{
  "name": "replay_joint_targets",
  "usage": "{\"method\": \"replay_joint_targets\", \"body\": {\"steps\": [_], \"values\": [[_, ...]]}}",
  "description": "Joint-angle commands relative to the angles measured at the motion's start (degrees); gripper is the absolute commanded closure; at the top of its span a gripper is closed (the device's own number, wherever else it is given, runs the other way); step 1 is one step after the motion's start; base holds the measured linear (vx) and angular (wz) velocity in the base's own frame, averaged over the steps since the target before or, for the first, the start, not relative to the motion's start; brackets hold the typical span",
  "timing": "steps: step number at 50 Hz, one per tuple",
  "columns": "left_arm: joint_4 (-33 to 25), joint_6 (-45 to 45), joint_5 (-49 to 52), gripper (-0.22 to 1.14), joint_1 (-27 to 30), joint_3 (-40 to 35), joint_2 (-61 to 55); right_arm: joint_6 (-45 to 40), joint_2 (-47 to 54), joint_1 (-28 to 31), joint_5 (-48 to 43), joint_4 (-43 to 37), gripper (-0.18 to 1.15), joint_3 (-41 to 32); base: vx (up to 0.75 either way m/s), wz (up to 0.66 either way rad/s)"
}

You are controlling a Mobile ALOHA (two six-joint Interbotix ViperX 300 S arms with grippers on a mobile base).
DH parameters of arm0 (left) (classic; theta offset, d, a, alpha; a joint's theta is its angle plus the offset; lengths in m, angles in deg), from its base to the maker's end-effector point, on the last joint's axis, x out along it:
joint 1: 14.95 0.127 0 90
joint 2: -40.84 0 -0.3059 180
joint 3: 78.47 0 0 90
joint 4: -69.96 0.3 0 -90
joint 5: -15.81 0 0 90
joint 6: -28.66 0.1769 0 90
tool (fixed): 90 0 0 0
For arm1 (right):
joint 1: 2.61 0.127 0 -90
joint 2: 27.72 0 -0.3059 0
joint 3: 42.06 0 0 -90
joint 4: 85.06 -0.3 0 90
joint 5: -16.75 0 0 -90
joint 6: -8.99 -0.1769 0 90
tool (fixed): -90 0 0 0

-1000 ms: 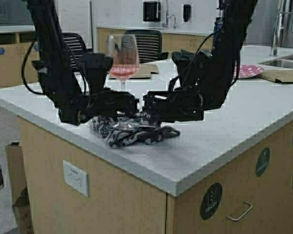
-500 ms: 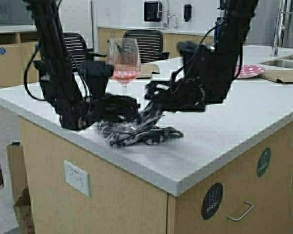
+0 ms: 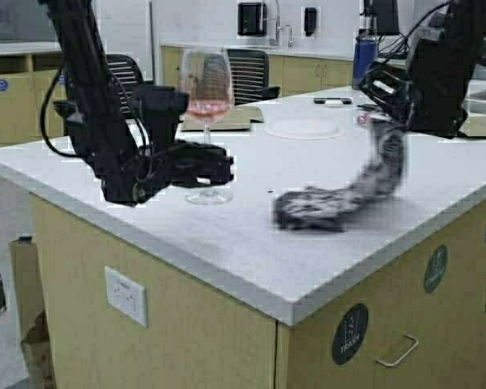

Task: Get the cloth and wipe up the spill under the wine glass

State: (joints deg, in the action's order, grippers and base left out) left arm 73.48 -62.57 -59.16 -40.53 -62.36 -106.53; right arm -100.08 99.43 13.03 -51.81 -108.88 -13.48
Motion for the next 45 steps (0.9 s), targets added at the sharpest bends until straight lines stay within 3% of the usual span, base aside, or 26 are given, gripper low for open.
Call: {"method": "replay_joint_targets", "body": {"steps": [1, 17, 23, 37, 45], "values": [[0.26, 0.09, -0.35, 0.60, -0.18, -2.72, -1.23, 0.18, -2.55, 0.26, -1.32, 0.00, 0.90, -0.44, 0.00, 0.00], [0.26, 0.35, -0.53, 0.53, -0.18, -6.24, -5.80, 0.35, -2.55, 0.26, -1.32, 0.97, 0.90, 0.00, 0.00, 0.00], [0.26, 0.70, -0.53, 0.40, -0.18, -7.03, -6.77, 0.35, -2.37, 0.26, -1.32, 1.32, 0.90, 0.44, 0.00, 0.00], [-0.97, 2.90, -3.34, -0.08, -0.18, -6.24, -7.38, 0.35, -2.20, 0.26, -1.41, 2.46, 0.90, 1.85, 0.00, 0.00], [-1.41, 3.87, -8.35, -0.09, -0.18, -2.20, -6.86, 0.35, -2.20, 0.26, -1.32, 3.96, 0.90, 2.99, 0.00, 0.00]]}}
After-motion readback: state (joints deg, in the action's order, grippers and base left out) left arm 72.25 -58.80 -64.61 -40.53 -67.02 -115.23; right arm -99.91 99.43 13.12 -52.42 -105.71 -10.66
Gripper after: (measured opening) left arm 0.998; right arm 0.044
